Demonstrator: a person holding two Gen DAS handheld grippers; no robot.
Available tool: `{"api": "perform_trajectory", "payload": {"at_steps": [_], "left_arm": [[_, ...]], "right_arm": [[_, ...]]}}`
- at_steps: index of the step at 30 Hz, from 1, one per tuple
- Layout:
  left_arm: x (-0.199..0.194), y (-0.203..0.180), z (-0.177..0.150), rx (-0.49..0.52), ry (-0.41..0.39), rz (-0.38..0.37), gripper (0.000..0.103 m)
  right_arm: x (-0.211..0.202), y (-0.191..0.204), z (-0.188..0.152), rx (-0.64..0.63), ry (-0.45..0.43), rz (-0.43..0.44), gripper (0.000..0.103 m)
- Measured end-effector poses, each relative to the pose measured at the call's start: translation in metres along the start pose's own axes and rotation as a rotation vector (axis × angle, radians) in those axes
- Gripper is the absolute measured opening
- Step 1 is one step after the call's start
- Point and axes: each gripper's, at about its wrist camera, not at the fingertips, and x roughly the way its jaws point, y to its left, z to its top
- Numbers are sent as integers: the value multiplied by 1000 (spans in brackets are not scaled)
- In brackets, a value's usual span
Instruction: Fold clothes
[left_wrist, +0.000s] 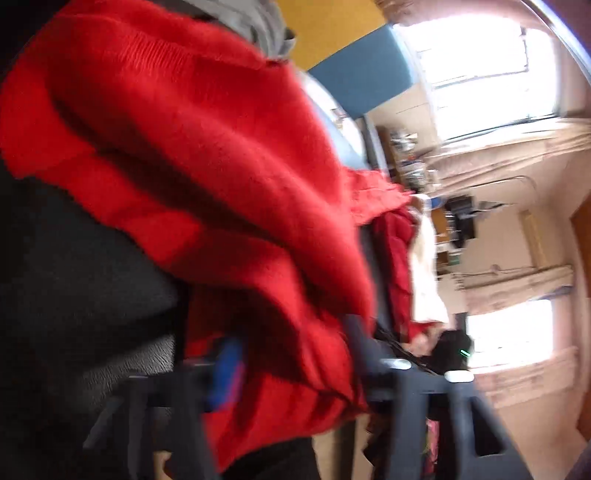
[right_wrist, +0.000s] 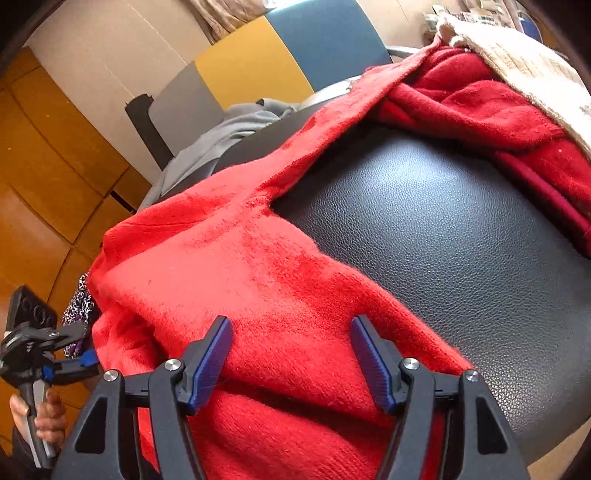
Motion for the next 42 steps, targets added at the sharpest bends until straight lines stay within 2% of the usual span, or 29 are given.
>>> {"api": "perform_trajectory", "payload": {"at_steps": [2,4,9,10,12,15,17,19,22,24,25,27,29,31,33,34,35,36,38,42], "left_arm": [[-6,3,-2,10,-14,7,5],[-31,1,-6,59,-68,22,4],[-139,10,-22,115,-251,46,3],[-165,14,-28,118,-302,81,0],[-218,22,-40,120,-409,164,0],[-290,44,-54,54,-573,314,0],[-326,65,-59,-6,-642,369,0],[-338,78,-63,-28,-653,350,0],[-287,79,-60,-9,-504,250,0],[-228,75,-57,20,-363,178,1],[-203,73,-56,37,-305,157,5],[-161,65,-53,51,-225,107,17],[-126,55,-47,56,-175,59,45],[-101,41,-45,97,-161,74,56],[-85,30,-42,146,-154,105,56],[-80,25,-42,173,-164,134,48],[-77,24,-39,180,-165,173,9],[-73,24,-37,184,-163,213,9],[-78,28,-31,144,-182,181,7],[-129,52,-19,91,-302,249,7]], "right_arm": [[0,0,0,-18,-8,-1,68],[1,-1,2,-28,-9,3,68],[1,-7,5,-25,-12,25,69],[1,-7,5,-27,-16,27,69],[3,-8,7,-34,-22,26,69],[3,-9,7,-47,-32,16,69],[4,-9,8,-54,-34,2,70],[5,-5,8,-68,-32,-18,71],[5,-1,7,-93,-28,-46,73],[7,2,7,-103,-27,-62,75],[7,4,7,-108,-26,-69,75],[7,6,7,-122,-18,-86,75],[7,8,7,-132,-12,-93,75],[6,8,7,-132,-12,-90,75],[6,7,5,-131,-20,-87,76],[5,7,4,-132,-26,-88,76],[4,7,3,-135,-32,-90,76],[4,8,1,-141,-39,-95,76],[3,9,-2,-154,-50,-106,76],[4,10,-3,-169,-52,-112,77]]}}
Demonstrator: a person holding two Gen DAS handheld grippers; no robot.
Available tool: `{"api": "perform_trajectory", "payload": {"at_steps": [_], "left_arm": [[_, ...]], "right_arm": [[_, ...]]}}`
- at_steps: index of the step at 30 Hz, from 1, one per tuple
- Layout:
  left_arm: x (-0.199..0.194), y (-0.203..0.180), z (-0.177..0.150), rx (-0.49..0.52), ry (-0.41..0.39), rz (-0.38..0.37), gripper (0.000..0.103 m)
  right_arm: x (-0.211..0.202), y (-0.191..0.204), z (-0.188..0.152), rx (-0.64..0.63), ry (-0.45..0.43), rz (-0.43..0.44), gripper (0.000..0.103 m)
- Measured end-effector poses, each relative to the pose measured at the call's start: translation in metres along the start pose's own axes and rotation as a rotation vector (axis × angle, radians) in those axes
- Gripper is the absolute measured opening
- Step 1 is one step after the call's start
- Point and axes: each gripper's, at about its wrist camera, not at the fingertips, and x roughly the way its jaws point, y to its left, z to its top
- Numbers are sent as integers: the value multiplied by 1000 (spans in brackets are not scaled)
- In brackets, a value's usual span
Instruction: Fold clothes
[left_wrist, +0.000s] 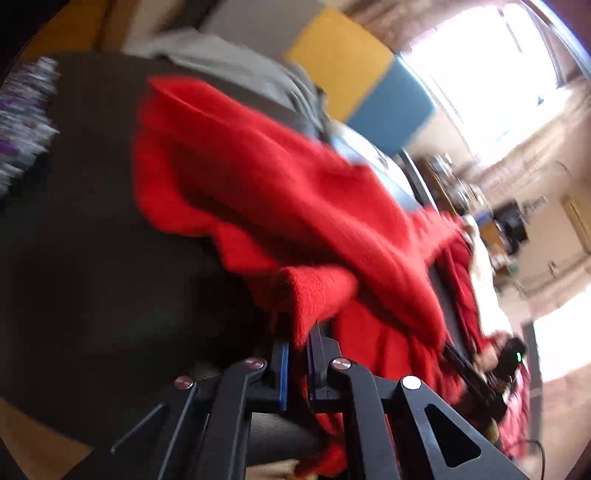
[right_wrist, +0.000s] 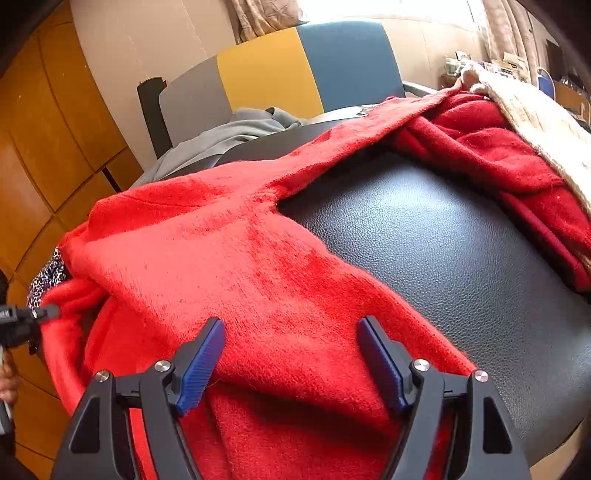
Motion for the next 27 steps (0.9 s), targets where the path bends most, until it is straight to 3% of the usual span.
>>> {"api": "perform_trajectory", "payload": {"at_steps": [5,10,13,16,19,23,27], "left_arm": [[-61,61,19,-50,-101,184,7],[-116,119,20,-191,-180,327,8],[-123,115,19,-199,-194,342,9],[-121,87,25,-71,-178,428,9],[-114,65,35,64,-122,505,10],[-116,65,38,72,-79,506,13],[-130,78,26,25,-25,554,16]], "right_arm": [[5,4,4,-21,2,-10,82],[10,12,5,-67,12,-50,85],[12,18,11,-82,63,-74,85],[5,29,25,-97,71,-81,72],[-10,50,44,-184,9,-85,72],[-4,90,71,-303,-21,10,72],[39,139,90,-418,44,120,72]]}}
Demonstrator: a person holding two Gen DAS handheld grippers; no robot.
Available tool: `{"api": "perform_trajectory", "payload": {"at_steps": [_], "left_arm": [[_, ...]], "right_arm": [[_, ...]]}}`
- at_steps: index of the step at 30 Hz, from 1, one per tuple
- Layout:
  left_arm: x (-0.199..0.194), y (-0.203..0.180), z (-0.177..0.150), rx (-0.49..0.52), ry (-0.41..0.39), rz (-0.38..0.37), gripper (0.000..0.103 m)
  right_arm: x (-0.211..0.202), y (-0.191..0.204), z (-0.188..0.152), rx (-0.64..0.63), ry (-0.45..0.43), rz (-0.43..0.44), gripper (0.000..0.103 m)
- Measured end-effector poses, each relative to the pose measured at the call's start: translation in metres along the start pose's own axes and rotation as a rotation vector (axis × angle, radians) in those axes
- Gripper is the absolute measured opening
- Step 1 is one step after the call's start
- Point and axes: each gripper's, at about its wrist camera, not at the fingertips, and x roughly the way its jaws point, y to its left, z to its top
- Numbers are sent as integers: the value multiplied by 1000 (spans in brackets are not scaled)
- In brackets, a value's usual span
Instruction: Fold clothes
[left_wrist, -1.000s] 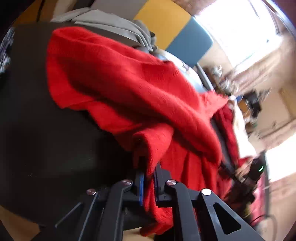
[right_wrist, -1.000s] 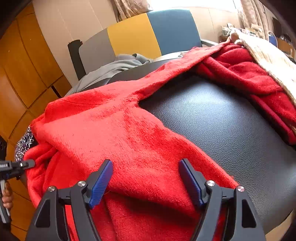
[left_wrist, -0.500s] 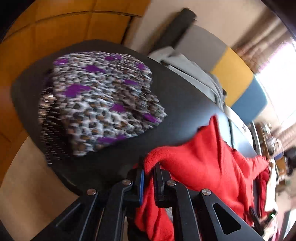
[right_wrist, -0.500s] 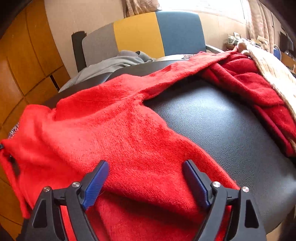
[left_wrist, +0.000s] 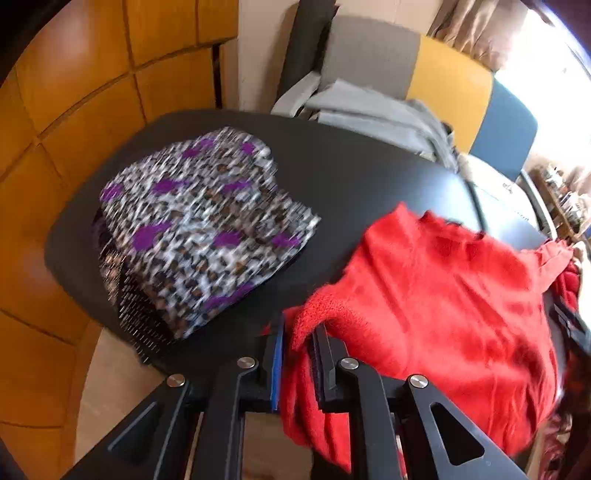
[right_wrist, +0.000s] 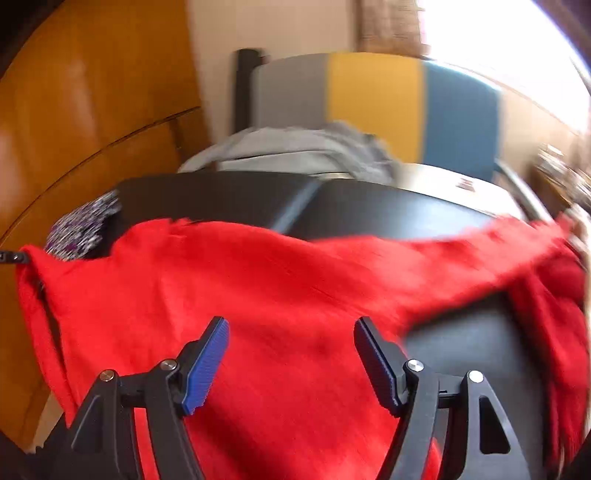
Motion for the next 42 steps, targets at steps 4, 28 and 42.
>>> {"api": "perform_trajectory", "payload": {"at_steps": [4,28,42], "left_arm": [[-13,25,-9,-101,-30,-13,19],[139,-163,6,166,83,-340,44],[138,-176,4,188,52,-342,56]], "right_arm": [[66,-3,21,27,128,8,69],[7,-86,12,74,97,-44,56],[89,-108,18,-61,472,71,59]]}}
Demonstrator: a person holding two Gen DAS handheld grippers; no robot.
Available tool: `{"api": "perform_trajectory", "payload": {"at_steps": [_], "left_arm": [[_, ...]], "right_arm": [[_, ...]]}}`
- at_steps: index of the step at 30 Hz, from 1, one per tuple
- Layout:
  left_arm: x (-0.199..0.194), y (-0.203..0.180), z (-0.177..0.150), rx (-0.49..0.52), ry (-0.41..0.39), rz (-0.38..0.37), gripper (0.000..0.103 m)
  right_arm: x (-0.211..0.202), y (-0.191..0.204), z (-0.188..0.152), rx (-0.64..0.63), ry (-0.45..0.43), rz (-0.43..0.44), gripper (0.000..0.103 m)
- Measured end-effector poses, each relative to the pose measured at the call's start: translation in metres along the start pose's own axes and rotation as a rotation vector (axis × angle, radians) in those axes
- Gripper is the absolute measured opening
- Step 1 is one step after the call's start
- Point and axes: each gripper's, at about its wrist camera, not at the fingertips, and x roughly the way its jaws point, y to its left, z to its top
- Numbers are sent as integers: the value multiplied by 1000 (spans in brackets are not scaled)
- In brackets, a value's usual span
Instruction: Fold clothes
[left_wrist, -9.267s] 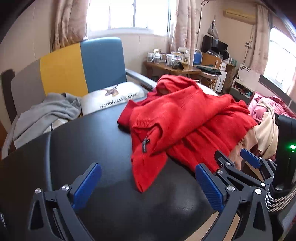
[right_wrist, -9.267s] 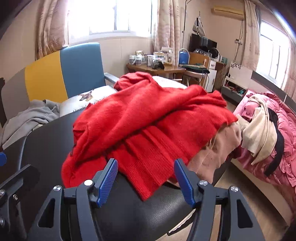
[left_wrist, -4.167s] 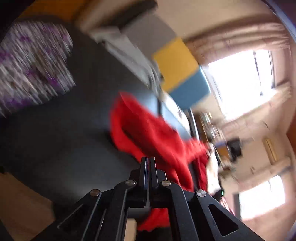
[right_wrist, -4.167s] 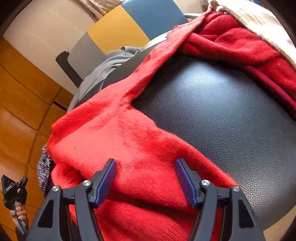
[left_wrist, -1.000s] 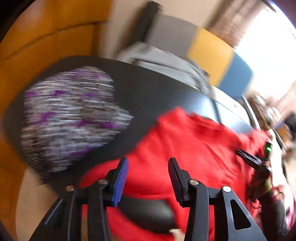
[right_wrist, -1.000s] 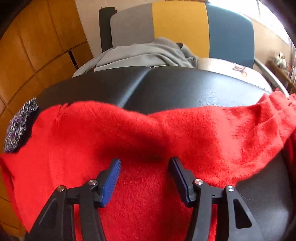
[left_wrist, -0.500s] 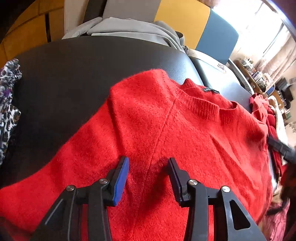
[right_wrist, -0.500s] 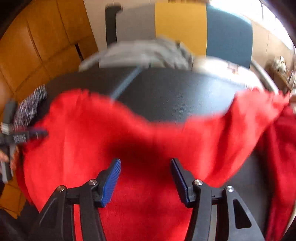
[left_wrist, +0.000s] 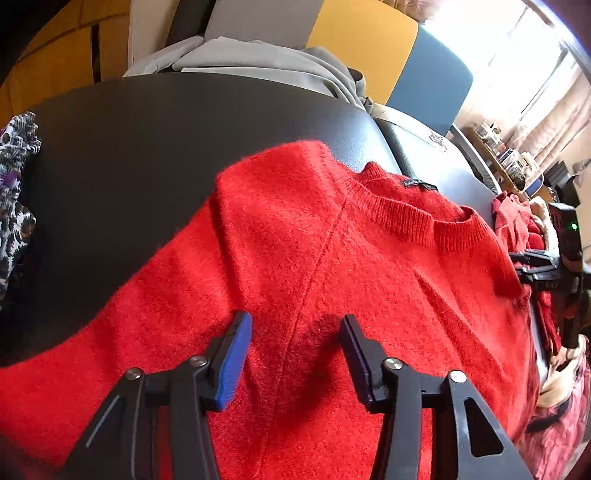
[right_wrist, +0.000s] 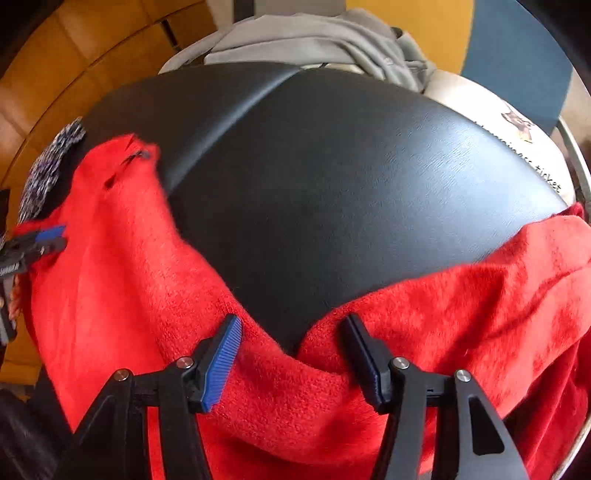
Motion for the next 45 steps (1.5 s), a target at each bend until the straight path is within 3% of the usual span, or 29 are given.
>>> {"api": "perform_trajectory", "payload": {"at_steps": [1,3,4,6,8,12,15,16,17,18,20,23,26,30,33,37,39,40,41,43,45], "left_arm": [[0,-2,-1,13,-4,6,59],[1,-8,-4,48,-13,29,63],[2,-13,-5,71,-14,45,67],[7,-24,-6,123,-10,73,77],[10,-29,-4,152,-4,93,82],[7,-26,-4,141,5,77,82],[-3,-26,-7,153,0,50,75],[-6,-26,-8,155,-2,37,63],[-9,-24,-2,145,-7,22,58],[-12,-21,4,132,-12,6,58],[-18,-18,17,123,-32,4,58],[-18,-24,40,159,-68,52,60],[-10,-22,68,209,-82,104,60],[10,-7,99,254,-59,133,68],[24,4,115,259,-27,64,71],[46,5,121,256,68,-62,73],[54,-2,122,281,105,-104,59],[54,-10,122,319,90,-91,35],[54,-16,122,333,93,-95,5],[46,-24,124,329,62,-99,6],[21,-36,121,333,-21,-116,6]], "right_arm": [[-2,6,-7,-16,4,-23,56],[-7,19,-20,-51,-5,-89,36],[-10,27,-26,-70,-10,-126,19],[-15,46,-40,-126,-22,-238,13],[-35,60,-55,-143,-69,-346,0],[-96,72,-102,-36,-207,-462,0],[-109,71,-150,54,-214,-363,1],[-110,65,-159,84,-224,-284,4],[-109,60,-163,114,-222,-236,14],[-108,56,-166,143,-224,-203,21],[-105,57,-158,168,-252,-161,24],[-91,65,-119,156,-312,-13,26],[-71,60,-62,124,-321,100,34],[-29,46,9,71,-215,221,46],[5,37,43,32,-97,245,48],[43,31,63,47,35,389,50],[46,31,69,51,14,392,44],[45,32,71,54,-3,380,28],[45,34,73,60,-13,369,18],[43,43,73,61,-37,349,13],[30,57,68,31,-73,309,12]]}}
